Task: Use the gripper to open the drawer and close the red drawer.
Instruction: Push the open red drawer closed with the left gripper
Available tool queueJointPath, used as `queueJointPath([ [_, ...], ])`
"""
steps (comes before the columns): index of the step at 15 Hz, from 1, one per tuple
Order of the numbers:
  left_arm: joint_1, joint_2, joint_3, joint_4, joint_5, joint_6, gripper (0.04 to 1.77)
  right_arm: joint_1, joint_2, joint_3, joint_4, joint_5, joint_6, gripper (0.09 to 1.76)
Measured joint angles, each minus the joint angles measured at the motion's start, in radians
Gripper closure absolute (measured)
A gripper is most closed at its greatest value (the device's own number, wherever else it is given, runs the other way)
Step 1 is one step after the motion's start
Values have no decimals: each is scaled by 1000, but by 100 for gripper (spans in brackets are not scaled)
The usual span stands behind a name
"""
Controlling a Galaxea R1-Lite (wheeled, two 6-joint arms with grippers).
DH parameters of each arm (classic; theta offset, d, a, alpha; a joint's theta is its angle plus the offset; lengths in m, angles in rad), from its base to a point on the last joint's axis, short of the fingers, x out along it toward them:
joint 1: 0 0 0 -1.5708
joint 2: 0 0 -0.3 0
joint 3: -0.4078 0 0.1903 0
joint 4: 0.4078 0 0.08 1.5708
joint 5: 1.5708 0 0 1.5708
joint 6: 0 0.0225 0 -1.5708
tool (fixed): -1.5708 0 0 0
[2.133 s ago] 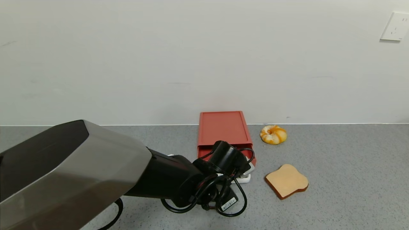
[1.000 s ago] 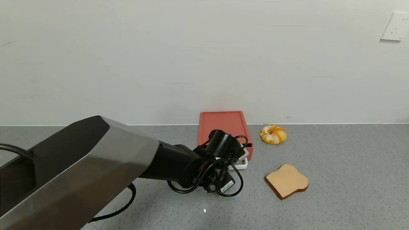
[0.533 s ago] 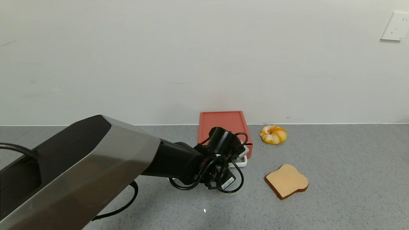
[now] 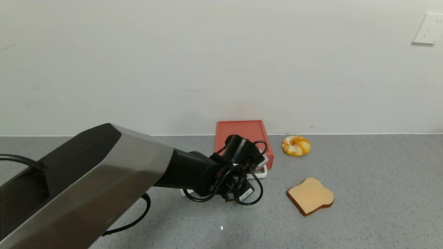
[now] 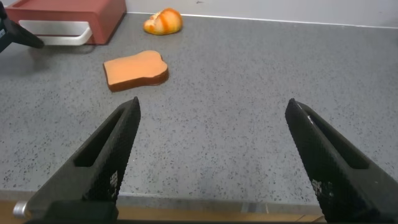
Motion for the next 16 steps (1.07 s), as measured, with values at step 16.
queueJointPath([
  [16,-34,-100,13,206,-19,-206,170,0,0,0,0,-1,0,14],
])
